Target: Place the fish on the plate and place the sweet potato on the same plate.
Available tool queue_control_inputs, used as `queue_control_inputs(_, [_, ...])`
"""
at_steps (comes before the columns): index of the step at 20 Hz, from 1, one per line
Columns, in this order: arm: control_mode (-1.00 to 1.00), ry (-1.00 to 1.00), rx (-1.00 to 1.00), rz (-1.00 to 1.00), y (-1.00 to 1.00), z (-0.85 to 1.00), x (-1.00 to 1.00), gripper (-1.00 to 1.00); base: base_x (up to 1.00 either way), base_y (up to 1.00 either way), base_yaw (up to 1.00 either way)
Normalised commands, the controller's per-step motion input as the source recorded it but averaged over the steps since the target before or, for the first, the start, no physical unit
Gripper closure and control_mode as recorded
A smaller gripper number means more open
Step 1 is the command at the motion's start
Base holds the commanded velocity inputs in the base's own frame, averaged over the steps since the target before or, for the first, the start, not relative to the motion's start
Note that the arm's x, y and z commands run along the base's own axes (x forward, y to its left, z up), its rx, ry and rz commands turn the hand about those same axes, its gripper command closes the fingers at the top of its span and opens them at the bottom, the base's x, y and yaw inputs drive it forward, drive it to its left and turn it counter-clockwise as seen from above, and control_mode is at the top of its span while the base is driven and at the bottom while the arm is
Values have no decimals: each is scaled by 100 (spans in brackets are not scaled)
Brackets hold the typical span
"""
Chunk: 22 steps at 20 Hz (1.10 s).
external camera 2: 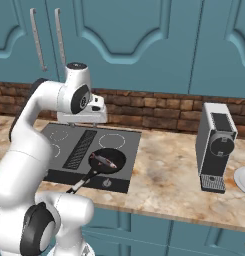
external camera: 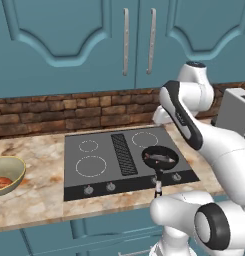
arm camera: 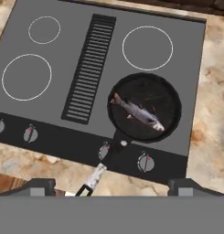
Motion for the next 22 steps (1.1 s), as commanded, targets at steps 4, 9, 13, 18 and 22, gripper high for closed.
queue_control_inputs(4, [-100, -2, 0, 30, -11, -40, 0, -100, 0, 0, 0])
queue_control_inputs(9, [-100, -4, -4, 28, 0, -47, 0, -100, 0, 0, 0])
queue_control_inputs(13, [-100, 0, -16, 18, 0, -67, 0, -100, 0, 0, 0])
queue_control_inputs(18, [-100, 2, -22, 10, 0, -57, 1, -100, 0, 0, 0])
queue_control_inputs(22, [-100, 1, -6, 3, 0, -45, 13, -100, 0, 0, 0])
